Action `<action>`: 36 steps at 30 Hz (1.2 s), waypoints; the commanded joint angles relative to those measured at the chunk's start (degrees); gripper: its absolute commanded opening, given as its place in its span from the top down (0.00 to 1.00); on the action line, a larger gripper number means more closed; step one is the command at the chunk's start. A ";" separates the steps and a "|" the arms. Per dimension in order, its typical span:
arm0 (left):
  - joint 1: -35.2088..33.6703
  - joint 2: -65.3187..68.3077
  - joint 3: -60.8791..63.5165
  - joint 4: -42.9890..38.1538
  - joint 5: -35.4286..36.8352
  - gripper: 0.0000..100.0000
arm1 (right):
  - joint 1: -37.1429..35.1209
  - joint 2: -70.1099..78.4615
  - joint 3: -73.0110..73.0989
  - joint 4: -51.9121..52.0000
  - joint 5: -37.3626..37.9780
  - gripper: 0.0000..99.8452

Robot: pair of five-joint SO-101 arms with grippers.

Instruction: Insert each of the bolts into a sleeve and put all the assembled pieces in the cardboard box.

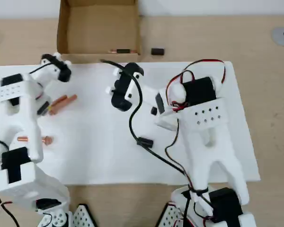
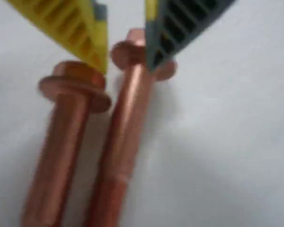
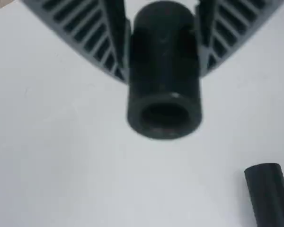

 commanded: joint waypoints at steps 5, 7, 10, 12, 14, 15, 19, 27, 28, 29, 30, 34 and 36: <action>5.01 -10.68 -1.14 17.49 4.92 0.98 | -0.48 -2.15 -0.40 0.26 -0.53 0.99; 4.66 -14.29 -1.14 21.45 0.79 0.98 | -0.48 -2.15 -0.40 0.26 -0.53 0.99; 4.66 -18.07 -0.97 30.59 -9.67 0.98 | -0.40 -2.24 -0.40 0.26 -0.53 0.99; 4.13 -18.77 -0.53 34.37 -14.42 0.98 | -0.40 -2.24 -0.40 0.26 -0.44 0.99; 1.14 -18.77 0.44 34.90 -19.87 0.98 | -0.40 -2.24 -0.40 0.18 -0.35 0.99; -0.35 -18.77 0.88 34.90 -23.30 0.98 | -0.40 -2.24 -0.40 0.18 -0.35 0.99; -5.89 -18.77 2.90 34.90 -36.92 0.98 | -0.40 -2.42 -0.40 0.35 -0.26 0.99; -9.76 -18.68 2.90 34.81 -44.22 0.98 | -0.40 -5.14 -0.13 0.62 -0.26 0.99; -9.76 -18.68 2.90 34.73 -44.22 0.98 | -0.40 -5.14 -0.13 0.62 -0.26 0.99; -9.76 -18.77 2.90 34.55 -44.22 0.98 | -0.40 -5.14 -0.13 0.70 -0.26 0.99; -9.76 -18.77 2.90 33.58 -43.96 0.98 | -0.40 -5.14 -0.13 0.70 -0.26 0.99; -9.76 -18.77 3.96 28.66 -43.87 0.98 | -0.40 -5.14 -0.13 0.70 -0.26 0.99; -9.23 -19.03 6.07 26.90 -44.22 0.98 | -0.40 -5.14 -0.13 0.70 -0.26 0.99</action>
